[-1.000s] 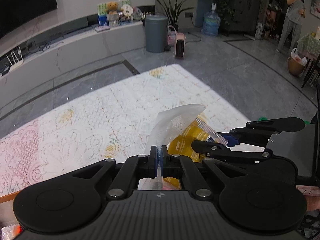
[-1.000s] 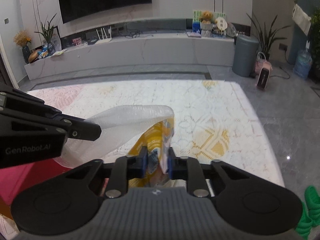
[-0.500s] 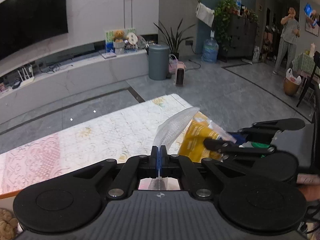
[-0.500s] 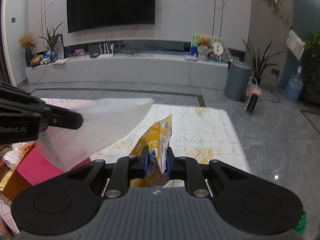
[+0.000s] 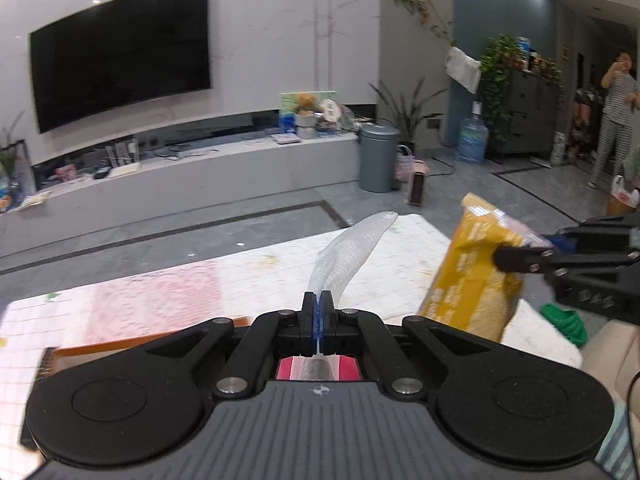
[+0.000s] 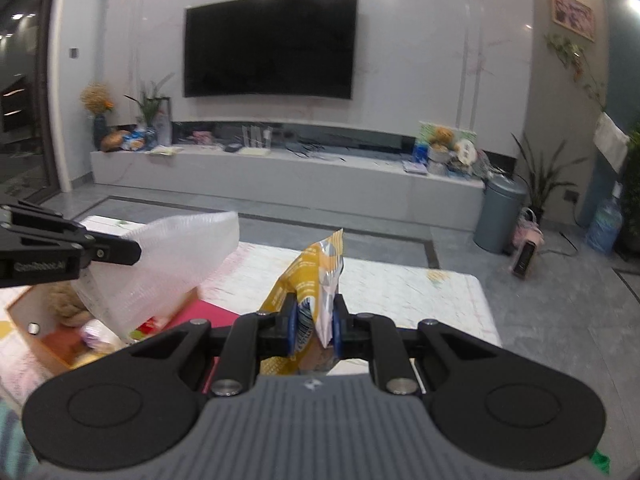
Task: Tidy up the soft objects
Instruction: 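Carry the tissue and yellow snack bag over the orange box with both tools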
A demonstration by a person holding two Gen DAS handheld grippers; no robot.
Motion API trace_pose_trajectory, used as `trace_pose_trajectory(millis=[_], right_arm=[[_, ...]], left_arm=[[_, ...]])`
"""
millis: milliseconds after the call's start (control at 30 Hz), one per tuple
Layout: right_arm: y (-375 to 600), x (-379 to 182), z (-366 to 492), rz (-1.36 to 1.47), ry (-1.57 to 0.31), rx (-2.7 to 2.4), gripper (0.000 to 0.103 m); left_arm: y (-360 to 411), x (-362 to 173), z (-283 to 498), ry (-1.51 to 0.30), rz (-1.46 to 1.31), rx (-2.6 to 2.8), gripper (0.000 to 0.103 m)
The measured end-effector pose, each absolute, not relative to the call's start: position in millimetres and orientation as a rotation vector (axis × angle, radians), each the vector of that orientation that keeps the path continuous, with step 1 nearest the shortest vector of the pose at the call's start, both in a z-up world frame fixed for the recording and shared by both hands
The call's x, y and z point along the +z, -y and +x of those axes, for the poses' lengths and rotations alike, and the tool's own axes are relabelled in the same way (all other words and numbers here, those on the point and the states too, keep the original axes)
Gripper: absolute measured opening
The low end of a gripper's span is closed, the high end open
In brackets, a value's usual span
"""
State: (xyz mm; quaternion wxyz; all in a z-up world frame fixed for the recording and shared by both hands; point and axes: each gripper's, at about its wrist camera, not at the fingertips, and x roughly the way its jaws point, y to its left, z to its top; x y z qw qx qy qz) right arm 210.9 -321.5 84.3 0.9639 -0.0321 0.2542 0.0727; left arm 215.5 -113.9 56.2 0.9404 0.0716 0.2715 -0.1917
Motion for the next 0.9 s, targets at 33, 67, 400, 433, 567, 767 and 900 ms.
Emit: trace_pose_trajectory(millis=[33, 67, 400, 433, 567, 767, 900], right_arm=[[315, 88, 209, -0.064, -0.510, 0.164, 0.015], [307, 91, 206, -0.063, -0.506, 0.183, 0.015], [222, 86, 212, -0.107, -0.532, 0.340, 0.015], [214, 83, 216, -0.113, -0.542, 0.352, 0.015], [187, 66, 235, -0.103, -0.600, 0.390, 0.015], [147, 36, 259, -0.151, -0.677, 0.429, 0.015], [127, 18, 285, -0.197, -0.724, 0.463, 0.014]], left_arm=[[106, 57, 214, -0.552, 0.149, -0.374, 0.000], [95, 59, 211, -0.549, 0.148, -0.353, 0.000], [14, 52, 209, -0.581, 0.047, -0.216, 0.000], [8, 48, 210, -0.594, 0.034, -0.212, 0.000], [-10, 25, 217, -0.648, -0.016, -0.195, 0.000], [-40, 0, 222, -0.703, -0.090, -0.208, 0.000], [-46, -14, 238, -0.749, -0.154, -0.222, 0.000]])
